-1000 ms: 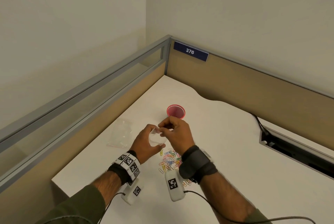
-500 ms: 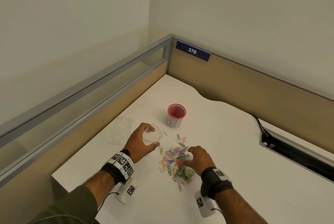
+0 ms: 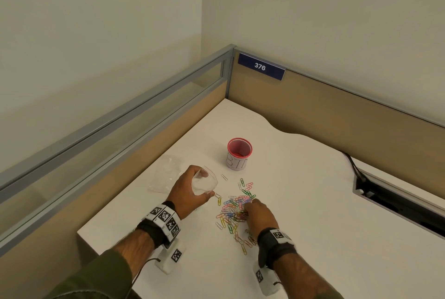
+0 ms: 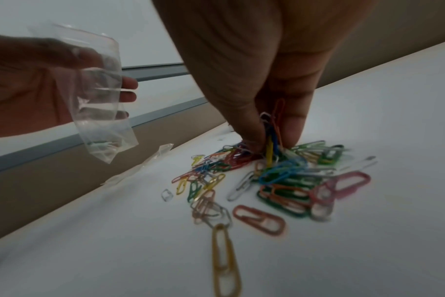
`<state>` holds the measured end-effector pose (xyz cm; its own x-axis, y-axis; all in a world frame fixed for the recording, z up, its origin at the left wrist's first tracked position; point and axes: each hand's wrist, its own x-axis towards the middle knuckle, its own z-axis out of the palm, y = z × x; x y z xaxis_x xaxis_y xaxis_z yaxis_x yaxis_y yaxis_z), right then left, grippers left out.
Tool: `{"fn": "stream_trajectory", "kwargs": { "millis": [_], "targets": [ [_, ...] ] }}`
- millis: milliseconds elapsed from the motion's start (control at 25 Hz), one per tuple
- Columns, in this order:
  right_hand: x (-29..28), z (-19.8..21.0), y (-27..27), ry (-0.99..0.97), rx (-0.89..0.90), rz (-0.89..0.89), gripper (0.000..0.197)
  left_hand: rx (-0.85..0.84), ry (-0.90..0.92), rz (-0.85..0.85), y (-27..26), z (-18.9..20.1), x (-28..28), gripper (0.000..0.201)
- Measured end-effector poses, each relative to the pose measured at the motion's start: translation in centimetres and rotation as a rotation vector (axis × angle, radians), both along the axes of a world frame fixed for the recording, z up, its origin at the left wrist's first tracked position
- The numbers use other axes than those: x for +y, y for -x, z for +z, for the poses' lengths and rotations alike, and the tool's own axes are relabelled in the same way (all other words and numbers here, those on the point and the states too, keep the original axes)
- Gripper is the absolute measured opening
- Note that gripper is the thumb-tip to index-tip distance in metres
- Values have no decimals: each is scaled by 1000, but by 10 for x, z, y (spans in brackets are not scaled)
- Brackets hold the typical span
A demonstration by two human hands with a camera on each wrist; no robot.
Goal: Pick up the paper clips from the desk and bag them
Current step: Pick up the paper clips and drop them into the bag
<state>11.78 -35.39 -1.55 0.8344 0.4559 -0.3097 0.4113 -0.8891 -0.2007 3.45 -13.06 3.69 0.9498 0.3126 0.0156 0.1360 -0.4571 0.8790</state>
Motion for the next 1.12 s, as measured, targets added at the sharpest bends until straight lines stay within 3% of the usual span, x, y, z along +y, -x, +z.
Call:
{"fn": "stream_trajectory", "kwargs": {
  "millis": [280, 520, 680, 880, 1120],
  "targets": [
    [-7, 27, -16, -238, 34, -200, 18, 1, -9, -10, -7, -1, -1, 52],
    [-2, 92, -21, -658, 28, -244, 7, 6, -8, -24, -15, -1, -7, 53],
    [17, 131, -21, -799, 65, -223, 11, -2, -20, -40, -19, 0, -11, 54],
    [50, 144, -10, -764, 55, -80, 11, 8, -20, -49, -22, 2, -17, 55],
    [80, 133, -3, -520, -36, 64, 16, 39, 5, -51, -25, 6, -26, 54]
  ]
}}
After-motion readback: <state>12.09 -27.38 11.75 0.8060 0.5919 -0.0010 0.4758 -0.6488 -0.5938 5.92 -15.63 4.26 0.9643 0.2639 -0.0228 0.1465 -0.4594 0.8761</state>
